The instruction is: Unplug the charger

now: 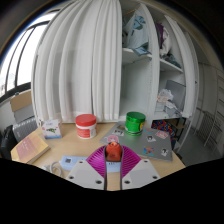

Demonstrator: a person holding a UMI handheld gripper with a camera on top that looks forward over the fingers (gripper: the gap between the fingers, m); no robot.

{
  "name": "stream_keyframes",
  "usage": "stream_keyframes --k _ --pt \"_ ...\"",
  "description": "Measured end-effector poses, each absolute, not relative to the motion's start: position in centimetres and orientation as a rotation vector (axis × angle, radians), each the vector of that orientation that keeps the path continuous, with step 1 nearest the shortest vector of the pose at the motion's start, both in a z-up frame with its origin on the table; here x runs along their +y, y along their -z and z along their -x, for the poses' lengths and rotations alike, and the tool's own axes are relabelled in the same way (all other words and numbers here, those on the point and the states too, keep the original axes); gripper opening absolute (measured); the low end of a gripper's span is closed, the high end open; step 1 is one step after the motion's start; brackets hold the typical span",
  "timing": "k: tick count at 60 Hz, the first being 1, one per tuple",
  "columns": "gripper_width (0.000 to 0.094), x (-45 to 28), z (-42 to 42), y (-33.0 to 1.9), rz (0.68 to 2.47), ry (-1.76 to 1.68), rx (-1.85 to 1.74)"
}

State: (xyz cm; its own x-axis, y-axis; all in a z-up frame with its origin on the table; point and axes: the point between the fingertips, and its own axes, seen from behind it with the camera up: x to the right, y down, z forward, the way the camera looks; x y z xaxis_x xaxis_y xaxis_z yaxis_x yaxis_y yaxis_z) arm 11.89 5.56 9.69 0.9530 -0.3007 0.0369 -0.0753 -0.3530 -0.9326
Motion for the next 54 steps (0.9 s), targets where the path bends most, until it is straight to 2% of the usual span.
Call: stream_keyframes --k 18,24,31,33,38,41,54 --pt "0.0232 3.3 -18.4 -0.6 2.109 0.218 0.316" --pt "0.0252 3.7 -18.2 -0.8 2.102 0.147 0.326" --pt "0.0322 3.8 -18.2 -0.5 2.127 0.150 0.303" --pt "0.0401 3.7 -18.4 0.0 2.147 0.163 0.313" --pt "0.0739 3.2 -19.0 0.9 2.185 0.202 0.371" --pt "0.0842 2.8 -19.6 1.0 2.177 0.227 0.419" --pt "0.0842 0.2 -17.3 -1.1 2.136 0.171 0.442"
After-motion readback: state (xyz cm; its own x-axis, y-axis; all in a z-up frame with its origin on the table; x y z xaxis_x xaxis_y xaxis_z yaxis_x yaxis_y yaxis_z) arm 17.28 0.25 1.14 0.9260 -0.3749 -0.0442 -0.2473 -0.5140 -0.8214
